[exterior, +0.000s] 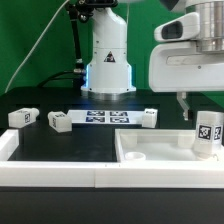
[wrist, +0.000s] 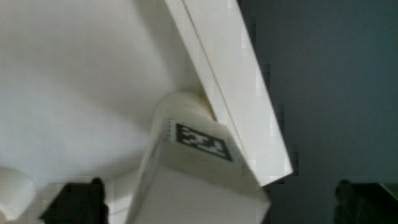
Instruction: Assemble one leg
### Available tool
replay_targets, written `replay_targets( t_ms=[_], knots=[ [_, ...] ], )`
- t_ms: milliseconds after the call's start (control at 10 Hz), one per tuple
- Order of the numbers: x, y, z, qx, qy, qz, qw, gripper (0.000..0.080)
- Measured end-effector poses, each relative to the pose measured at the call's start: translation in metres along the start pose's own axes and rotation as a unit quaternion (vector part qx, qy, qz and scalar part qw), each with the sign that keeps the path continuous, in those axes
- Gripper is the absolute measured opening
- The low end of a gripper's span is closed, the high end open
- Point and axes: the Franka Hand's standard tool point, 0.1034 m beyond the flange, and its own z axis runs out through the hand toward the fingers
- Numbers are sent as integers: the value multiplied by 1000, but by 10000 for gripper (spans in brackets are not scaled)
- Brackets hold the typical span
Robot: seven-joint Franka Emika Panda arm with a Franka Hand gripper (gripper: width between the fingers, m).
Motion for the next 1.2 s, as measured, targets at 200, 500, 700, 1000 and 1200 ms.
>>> replay_targets(
  t_ms=[200,500,700,1000,1200],
  knots=[
    [-3,-3,0,-21,1,-140,990,649],
    [-2,3,1,-24,-2,-273,962,649],
    [-1,4,1,-24,-3,-329,944,649],
    [4,8,-1,-26,-7,-456,890,649],
    [4,9,-1,-26,-8,-475,880,621]
  ],
)
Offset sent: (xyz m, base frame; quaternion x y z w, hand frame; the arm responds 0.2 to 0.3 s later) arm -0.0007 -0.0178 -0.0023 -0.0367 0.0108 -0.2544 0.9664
